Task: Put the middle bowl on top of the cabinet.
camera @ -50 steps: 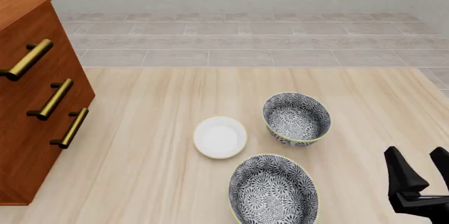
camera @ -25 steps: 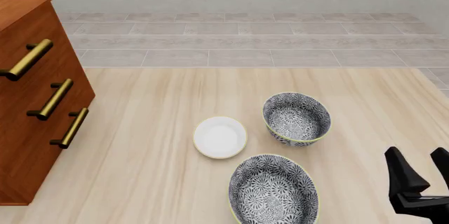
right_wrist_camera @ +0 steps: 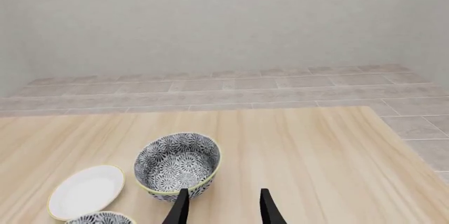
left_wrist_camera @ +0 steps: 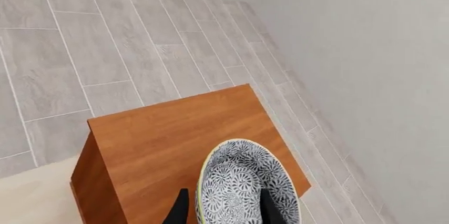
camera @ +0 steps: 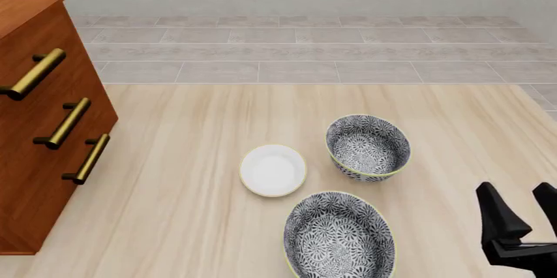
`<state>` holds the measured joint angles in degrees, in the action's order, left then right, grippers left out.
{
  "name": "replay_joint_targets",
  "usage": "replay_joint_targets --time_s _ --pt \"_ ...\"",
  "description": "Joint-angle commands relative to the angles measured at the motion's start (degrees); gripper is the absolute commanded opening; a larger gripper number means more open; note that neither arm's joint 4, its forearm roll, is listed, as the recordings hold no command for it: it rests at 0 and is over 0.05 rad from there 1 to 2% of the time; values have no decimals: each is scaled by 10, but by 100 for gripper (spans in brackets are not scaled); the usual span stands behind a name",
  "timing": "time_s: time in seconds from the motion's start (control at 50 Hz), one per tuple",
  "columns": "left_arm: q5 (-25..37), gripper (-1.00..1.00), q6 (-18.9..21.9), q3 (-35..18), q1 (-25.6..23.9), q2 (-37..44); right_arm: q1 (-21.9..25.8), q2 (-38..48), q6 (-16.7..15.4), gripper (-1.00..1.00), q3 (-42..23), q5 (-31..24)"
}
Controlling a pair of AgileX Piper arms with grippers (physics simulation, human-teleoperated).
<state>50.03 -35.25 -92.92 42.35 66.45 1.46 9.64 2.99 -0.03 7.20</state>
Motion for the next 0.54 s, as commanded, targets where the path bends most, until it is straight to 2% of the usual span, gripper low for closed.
replay_joint_targets --time_s 0.02,0.34,0.54 --pt "-1 100 4 -23 8 -12 2 3 -2 100 0 1" --pt "-12 100 20 -60 34 -31 1 12 3 100 0 10" --pt "-17 100 25 -54 27 -44 2 -2 -1 100 0 -2"
